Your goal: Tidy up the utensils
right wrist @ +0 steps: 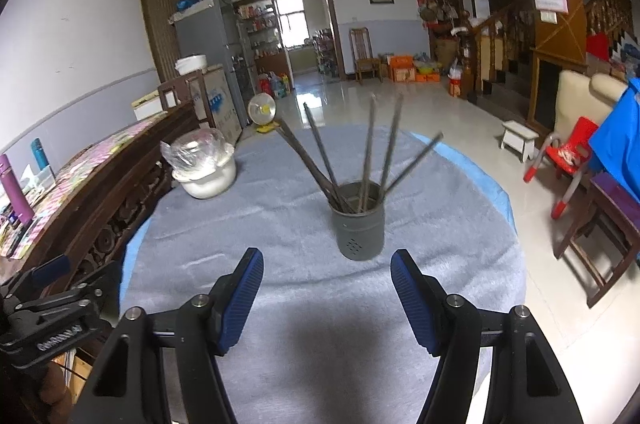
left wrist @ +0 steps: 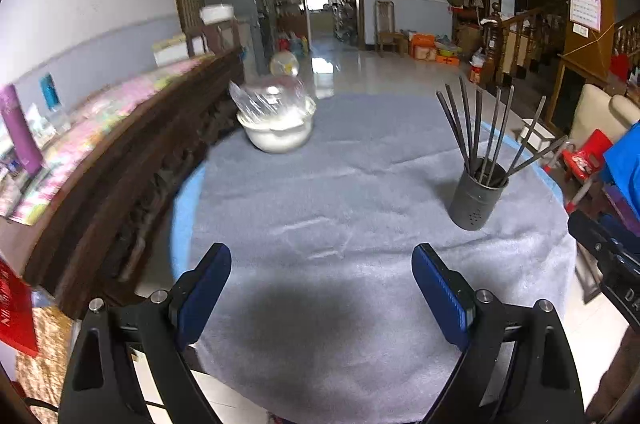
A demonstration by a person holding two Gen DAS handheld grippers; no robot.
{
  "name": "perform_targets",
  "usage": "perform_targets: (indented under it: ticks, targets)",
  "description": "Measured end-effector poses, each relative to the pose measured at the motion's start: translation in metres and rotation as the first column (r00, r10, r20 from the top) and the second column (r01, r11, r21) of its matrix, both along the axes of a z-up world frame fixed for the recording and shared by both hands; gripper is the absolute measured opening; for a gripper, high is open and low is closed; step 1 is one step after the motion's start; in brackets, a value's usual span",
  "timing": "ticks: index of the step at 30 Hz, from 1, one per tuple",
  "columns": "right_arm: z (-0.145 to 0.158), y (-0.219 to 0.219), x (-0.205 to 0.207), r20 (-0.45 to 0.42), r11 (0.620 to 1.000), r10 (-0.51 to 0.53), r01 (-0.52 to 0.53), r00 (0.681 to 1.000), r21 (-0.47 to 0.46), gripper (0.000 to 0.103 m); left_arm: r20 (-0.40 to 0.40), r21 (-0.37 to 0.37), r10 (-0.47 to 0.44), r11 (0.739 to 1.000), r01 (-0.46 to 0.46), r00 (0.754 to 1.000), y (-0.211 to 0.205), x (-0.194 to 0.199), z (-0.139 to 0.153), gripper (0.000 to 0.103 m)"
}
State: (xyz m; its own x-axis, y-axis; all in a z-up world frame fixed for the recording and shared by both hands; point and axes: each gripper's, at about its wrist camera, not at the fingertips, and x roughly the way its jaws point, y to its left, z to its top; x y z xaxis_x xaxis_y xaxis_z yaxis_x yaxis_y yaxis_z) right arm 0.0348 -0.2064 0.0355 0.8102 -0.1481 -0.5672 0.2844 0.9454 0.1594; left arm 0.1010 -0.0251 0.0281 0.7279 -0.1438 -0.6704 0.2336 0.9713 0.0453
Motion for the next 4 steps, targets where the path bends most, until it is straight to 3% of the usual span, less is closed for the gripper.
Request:
perform_targets:
  ticks: [4]
  targets:
    - [-0.043,-0.043,0.027,-0.096,0.999,-0.049,0.051,0.994,0.014,0.070,-0.150,-0.071,0.024,0.997,-0.035,0.988,0.009,0.045,-0.041,0.092]
